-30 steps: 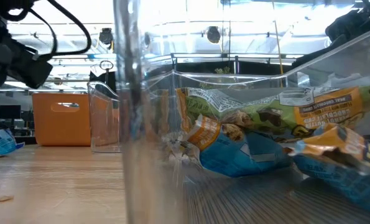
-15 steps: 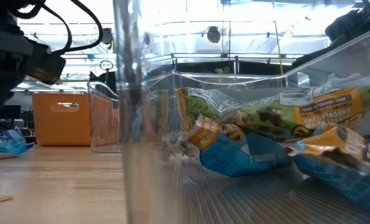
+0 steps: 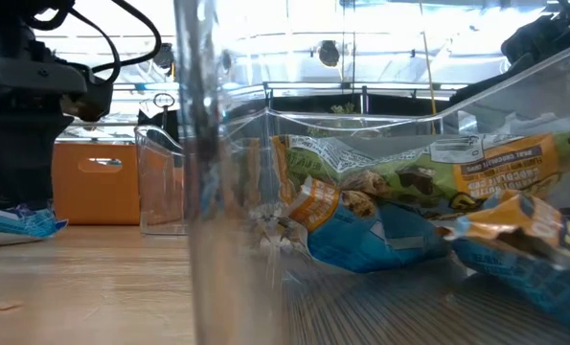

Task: Pick and place Granola Bars by type
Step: Put the purple granola bar into the top transparent bin

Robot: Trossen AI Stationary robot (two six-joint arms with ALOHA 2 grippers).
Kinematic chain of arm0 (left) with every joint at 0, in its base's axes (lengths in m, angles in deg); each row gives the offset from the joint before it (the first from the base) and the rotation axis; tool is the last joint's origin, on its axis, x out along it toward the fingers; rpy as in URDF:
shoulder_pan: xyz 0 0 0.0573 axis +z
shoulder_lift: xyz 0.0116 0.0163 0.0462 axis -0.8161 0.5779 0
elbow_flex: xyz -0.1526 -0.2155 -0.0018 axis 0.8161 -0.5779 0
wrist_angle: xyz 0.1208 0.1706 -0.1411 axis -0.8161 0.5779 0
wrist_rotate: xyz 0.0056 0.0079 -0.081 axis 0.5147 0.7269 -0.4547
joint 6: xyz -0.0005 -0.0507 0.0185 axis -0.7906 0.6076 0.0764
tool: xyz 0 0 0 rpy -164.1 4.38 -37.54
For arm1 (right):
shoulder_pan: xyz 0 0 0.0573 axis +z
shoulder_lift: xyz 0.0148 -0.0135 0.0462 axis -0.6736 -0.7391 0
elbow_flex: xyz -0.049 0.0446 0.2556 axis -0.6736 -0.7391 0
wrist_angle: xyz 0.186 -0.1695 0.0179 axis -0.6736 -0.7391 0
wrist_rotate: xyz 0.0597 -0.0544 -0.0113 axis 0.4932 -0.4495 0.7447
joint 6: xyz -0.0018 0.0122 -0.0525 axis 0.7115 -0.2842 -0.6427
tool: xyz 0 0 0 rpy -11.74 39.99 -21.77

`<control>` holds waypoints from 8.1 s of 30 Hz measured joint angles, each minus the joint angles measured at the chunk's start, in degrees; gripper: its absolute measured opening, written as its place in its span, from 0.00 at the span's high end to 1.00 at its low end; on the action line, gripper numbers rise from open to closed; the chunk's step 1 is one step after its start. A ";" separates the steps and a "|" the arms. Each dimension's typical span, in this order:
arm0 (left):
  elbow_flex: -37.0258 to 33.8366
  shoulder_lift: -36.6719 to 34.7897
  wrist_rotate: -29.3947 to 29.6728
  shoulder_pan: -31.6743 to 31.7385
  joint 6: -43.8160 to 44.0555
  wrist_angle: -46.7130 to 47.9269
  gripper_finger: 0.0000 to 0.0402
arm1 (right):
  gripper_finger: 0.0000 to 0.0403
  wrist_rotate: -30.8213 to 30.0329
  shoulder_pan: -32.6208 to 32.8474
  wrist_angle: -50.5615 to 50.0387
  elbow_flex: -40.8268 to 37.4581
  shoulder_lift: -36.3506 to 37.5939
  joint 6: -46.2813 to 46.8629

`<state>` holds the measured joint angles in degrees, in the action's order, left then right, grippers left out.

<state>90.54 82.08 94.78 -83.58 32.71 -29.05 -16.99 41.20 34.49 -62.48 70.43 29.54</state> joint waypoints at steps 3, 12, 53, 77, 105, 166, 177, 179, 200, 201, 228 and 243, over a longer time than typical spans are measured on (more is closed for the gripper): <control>0.00 0.00 -1.06 -0.22 0.53 0.04 0.54 | 0.78 -0.02 0.01 0.00 0.02 -0.01 0.01; 0.00 0.00 -0.69 -0.28 0.63 0.21 0.54 | 0.78 -0.01 0.01 -0.01 0.02 -0.02 0.00; -0.66 1.60 -7.93 -0.94 -2.27 -0.18 0.80 | 0.78 0.00 0.00 -0.02 0.01 -0.01 0.00; -0.66 1.60 -8.34 -1.75 -9.16 -1.46 0.98 | 0.78 -0.01 0.00 -0.02 0.02 -0.02 0.00; -0.72 1.46 -7.50 -1.76 -15.57 -6.12 0.98 | 0.78 0.00 0.01 -0.02 0.01 -0.01 0.01; -28.46 -68.33 -28.49 6.16 -55.91 -50.44 0.98 | 0.78 -0.02 0.00 -0.02 0.01 -0.02 0.01; -28.44 -65.57 -20.76 5.92 -59.05 -51.11 0.97 | 0.78 0.00 0.00 -0.02 0.02 -0.01 0.00; -28.44 -65.55 -17.42 5.88 -61.02 -51.00 0.98 | 0.78 0.00 0.00 -0.01 0.01 -0.01 0.01; -27.78 -45.83 10.62 5.99 -86.36 -67.86 0.98 | 0.78 -0.01 0.00 -0.02 0.01 0.00 0.00; -27.17 -44.87 11.06 6.03 -86.95 -68.05 0.98 | 0.78 -0.02 0.00 -0.02 0.02 0.00 0.02; 2.55 -15.11 7.53 22.08 -81.11 -36.90 0.98 | 0.78 0.00 0.00 -0.02 0.02 0.00 0.00; 2.58 -6.94 5.30 27.64 -76.30 -27.31 0.98 | 0.78 -0.02 0.00 -0.02 0.02 0.00 0.00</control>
<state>93.12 75.13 100.09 -55.94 -43.59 -56.36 -17.01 41.20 34.47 -62.46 70.43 29.53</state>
